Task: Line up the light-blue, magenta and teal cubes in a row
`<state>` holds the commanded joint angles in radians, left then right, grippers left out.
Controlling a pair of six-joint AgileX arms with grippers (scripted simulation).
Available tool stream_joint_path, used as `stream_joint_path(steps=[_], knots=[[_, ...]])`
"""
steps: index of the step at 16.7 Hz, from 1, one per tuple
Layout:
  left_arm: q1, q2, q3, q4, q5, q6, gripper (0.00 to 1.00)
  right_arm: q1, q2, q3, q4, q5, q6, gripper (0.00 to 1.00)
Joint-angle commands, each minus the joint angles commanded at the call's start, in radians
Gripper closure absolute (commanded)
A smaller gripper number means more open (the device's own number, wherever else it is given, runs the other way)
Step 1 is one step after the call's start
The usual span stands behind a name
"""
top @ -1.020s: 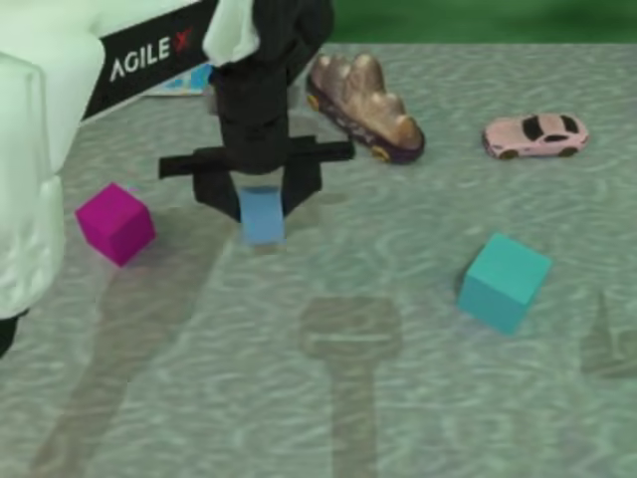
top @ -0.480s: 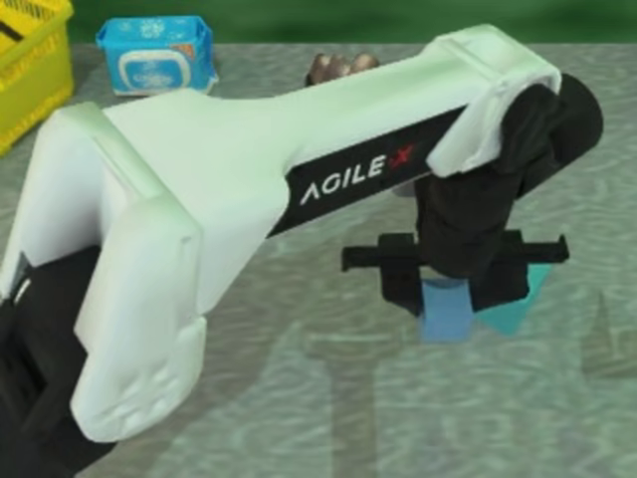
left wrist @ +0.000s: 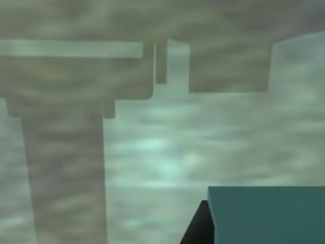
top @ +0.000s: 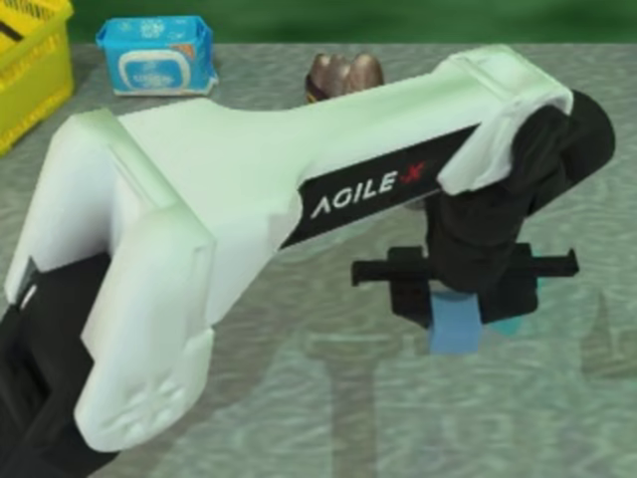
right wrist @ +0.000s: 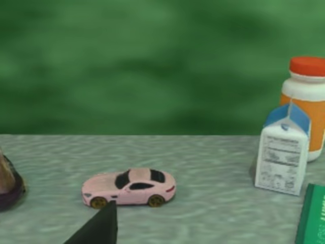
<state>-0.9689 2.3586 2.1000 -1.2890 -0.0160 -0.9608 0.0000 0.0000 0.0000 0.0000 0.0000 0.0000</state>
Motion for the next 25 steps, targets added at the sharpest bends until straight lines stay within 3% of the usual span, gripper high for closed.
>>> stream_joint_path(steps=[5,10,23,25], knots=[[-0.004,0.024,-0.155,0.181,0.001,-0.003,1.00,0.000,0.000,0.000,0.000,0.000,0.000,0.00],[-0.007,0.030,-0.186,0.213,0.000,-0.004,1.00,0.000,0.000,0.000,0.000,0.000,0.000,0.00],[-0.007,0.030,-0.186,0.213,0.000,-0.004,0.02,0.000,0.000,0.000,0.000,0.000,0.000,0.00],[-0.007,0.030,-0.186,0.213,0.000,-0.004,0.00,0.000,0.000,0.000,0.000,0.000,0.000,0.00]])
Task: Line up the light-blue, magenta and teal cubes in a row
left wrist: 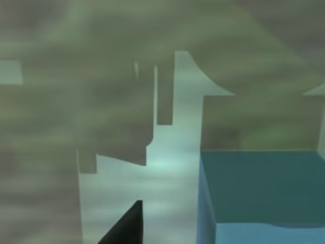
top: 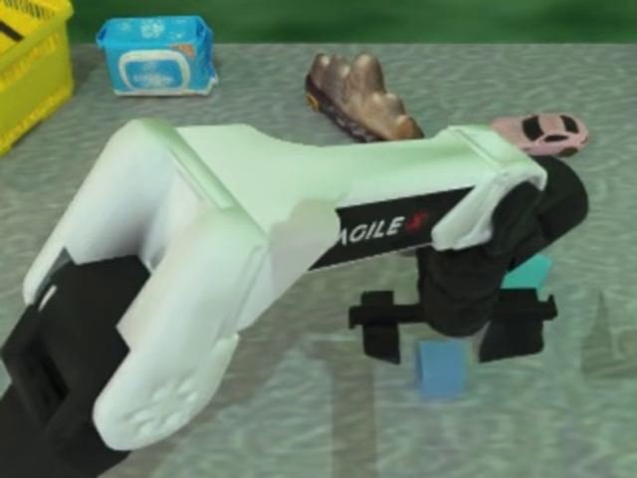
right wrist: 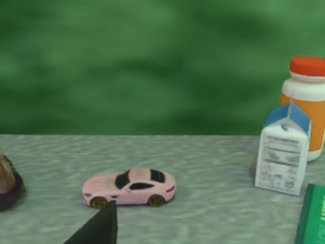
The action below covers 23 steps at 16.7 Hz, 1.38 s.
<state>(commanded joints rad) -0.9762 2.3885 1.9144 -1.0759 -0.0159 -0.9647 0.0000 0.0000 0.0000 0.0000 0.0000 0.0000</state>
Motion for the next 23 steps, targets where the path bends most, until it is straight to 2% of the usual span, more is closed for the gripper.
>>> stream_joint_path(steps=[8,16,23], knots=[[0.003,-0.001,0.004,-0.004,0.000,0.000,0.00,0.000,0.000,0.000,0.000,0.000,0.000,0.00],[0.017,-0.041,0.189,-0.234,0.000,-0.005,0.00,0.000,0.000,0.000,0.000,0.000,0.000,0.00],[0.031,-0.044,0.196,-0.240,-0.001,0.029,0.00,0.000,0.000,0.000,0.000,0.000,0.000,0.00]])
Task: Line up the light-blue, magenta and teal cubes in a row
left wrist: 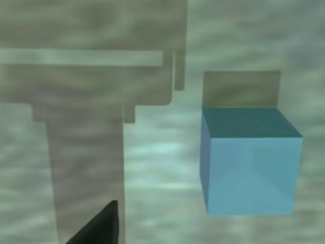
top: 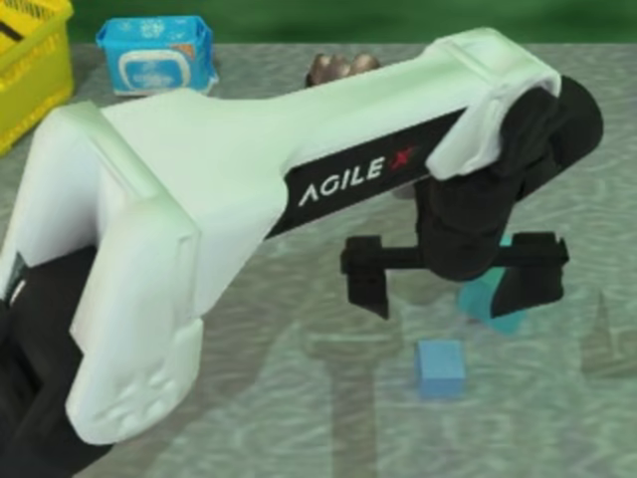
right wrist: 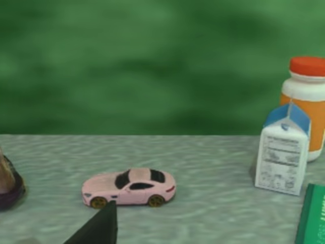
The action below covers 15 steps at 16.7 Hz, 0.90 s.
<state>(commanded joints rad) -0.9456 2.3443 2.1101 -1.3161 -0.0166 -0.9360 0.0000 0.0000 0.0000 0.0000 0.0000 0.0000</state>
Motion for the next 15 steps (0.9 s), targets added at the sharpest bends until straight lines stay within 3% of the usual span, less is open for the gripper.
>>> stream_joint_path(steps=[6,15], knots=[[0.183,-0.020,-0.038,0.019,0.003,0.318,0.00,0.000,0.000,0.000,0.000,0.000,0.000,0.00],[0.605,-0.060,-0.181,0.045,0.014,1.146,0.00,0.000,0.000,0.000,0.000,0.000,0.000,0.00]])
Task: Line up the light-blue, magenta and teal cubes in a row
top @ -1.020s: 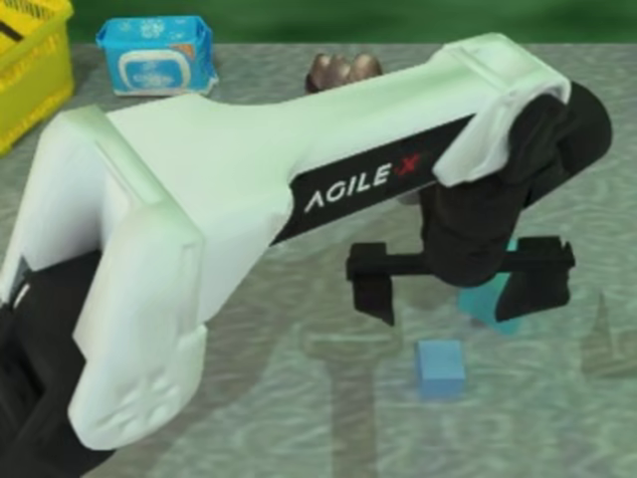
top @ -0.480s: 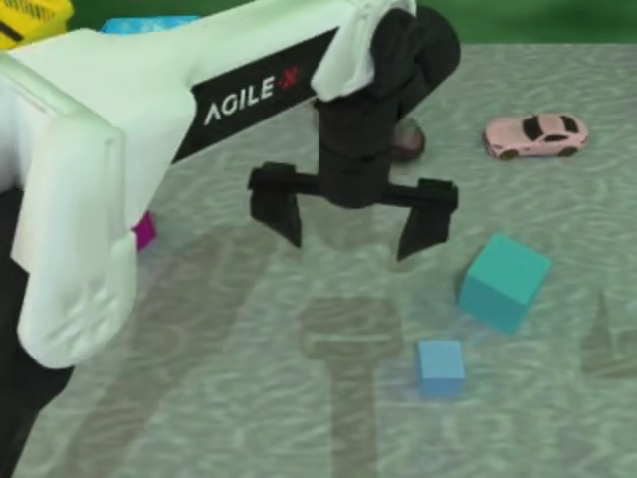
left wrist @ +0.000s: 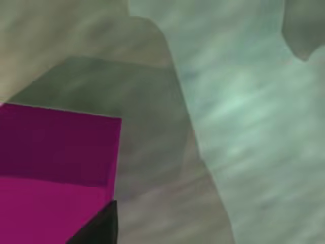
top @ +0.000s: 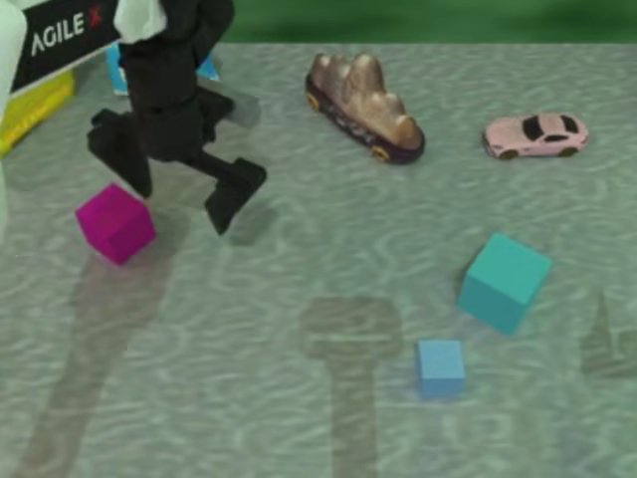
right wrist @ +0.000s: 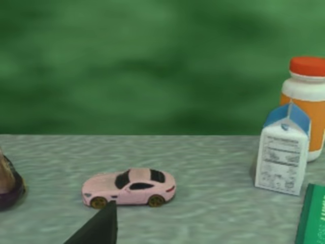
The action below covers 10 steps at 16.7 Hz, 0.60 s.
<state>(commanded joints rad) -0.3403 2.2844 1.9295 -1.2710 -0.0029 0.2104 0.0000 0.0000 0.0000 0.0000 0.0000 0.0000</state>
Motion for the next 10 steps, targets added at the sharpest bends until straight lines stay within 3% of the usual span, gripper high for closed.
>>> stream_joint_path(steps=[5,10], knots=[[0.174,-0.047,-0.046,0.037,0.004,0.296,0.00,0.000,0.000,0.000,0.000,0.000,0.000,0.00],[0.210,-0.060,-0.053,0.048,0.006,0.346,0.00,0.000,0.000,0.000,0.000,0.000,0.000,0.00]])
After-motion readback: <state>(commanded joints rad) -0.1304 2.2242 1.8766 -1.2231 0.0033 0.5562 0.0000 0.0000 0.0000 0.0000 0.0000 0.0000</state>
